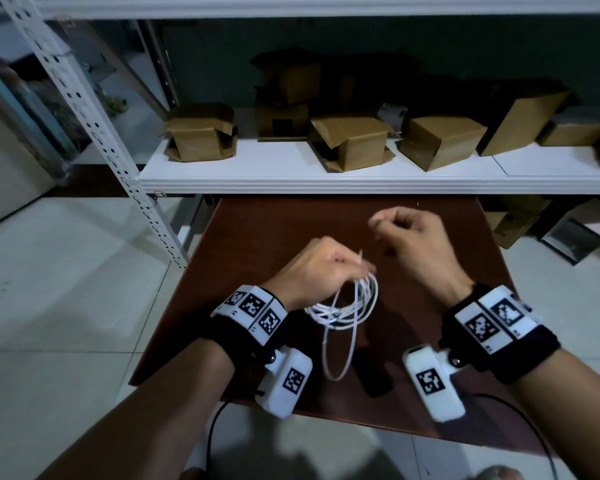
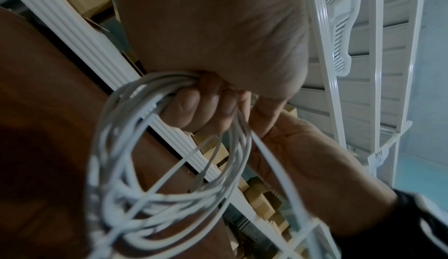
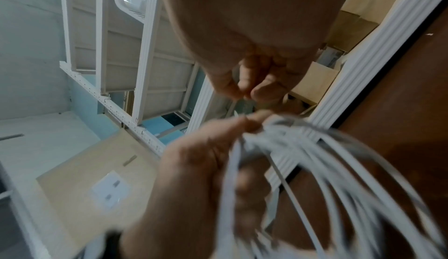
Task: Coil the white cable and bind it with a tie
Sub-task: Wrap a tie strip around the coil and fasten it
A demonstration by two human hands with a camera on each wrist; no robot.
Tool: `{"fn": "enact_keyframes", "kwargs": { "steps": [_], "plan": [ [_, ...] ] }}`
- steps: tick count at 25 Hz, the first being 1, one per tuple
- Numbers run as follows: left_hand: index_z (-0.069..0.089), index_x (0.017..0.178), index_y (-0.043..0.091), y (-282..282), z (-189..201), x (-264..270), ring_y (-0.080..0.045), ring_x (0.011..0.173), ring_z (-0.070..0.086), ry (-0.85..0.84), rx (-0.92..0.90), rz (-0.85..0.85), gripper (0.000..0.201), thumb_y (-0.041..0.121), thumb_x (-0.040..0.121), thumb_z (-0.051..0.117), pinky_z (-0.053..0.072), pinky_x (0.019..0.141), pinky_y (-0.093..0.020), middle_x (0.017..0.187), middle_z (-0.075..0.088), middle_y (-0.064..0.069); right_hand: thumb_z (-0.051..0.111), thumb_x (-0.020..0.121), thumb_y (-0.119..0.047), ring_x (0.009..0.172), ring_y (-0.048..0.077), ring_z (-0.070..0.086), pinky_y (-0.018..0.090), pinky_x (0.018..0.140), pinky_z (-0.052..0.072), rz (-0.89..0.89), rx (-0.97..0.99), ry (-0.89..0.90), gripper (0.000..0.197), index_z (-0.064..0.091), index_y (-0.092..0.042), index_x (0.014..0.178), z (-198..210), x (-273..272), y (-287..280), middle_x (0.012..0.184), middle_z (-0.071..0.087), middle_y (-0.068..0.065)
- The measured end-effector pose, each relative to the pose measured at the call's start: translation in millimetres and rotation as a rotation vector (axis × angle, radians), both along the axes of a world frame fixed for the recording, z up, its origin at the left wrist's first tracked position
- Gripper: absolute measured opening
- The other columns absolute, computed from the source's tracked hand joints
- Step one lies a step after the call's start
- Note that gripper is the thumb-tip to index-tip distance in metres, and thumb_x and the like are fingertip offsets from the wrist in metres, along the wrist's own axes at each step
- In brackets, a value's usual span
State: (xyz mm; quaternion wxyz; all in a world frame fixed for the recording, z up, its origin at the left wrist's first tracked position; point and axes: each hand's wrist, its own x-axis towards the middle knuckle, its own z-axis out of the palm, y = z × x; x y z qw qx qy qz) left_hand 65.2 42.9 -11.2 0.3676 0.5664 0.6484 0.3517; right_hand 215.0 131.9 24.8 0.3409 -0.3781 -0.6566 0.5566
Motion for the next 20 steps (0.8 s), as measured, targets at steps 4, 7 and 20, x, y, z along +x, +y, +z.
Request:
{"fn": "enact_keyframes", "kwargs": {
  "steps": [4, 7, 20],
  "plan": [
    [0.083, 0.105, 0.006, -7.6, -8.6, 15.7, 0.02, 0.059, 0.058, 0.005, -0.043, -0.117, 0.021, 0.011, 0.1, 0.063, 0.035, 0.055, -0.005, 0.094, 0.062, 0.028, 0.068, 0.094, -0.001, 0.049, 0.0, 0.052, 0.015, 0.051, 0.043, -0.112, -0.055, 0.085, 0.004, 0.068, 0.002, 0.098, 33.4, 17.5, 21.4, 0.07, 0.056, 0.007],
    [0.077, 0.113, -0.005, -4.6, -1.7, 14.3, 0.016, 0.082, 0.062, -0.081, -0.021, -0.051, 0.025, 0.007, 0.103, 0.057, 0.032, 0.051, -0.003, 0.09, 0.053, 0.03, 0.074, 0.091, -0.001, 0.058, 0.004, 0.057, 0.011, 0.054, 0.045, 0.031, -0.005, -0.052, 0.017, 0.071, 0.013, 0.099, 31.0, 24.9, 22.3, 0.081, 0.066, 0.015],
    [0.053, 0.052, 0.015, -4.1, 6.7, 9.2, -0.021, 0.053, 0.037, -0.031, 0.017, 0.008, 0.048, 0.044, 0.088, 0.064, 0.035, 0.056, -0.051, 0.054, 0.044, -0.006, 0.085, 0.082, -0.012, 0.053, -0.001, 0.057, 0.013, 0.055, 0.045, 0.21, 0.152, -0.222, 0.011, 0.077, -0.006, 0.079, -8.8, 8.4, 8.7, 0.064, 0.071, 0.0]
  ]
}}
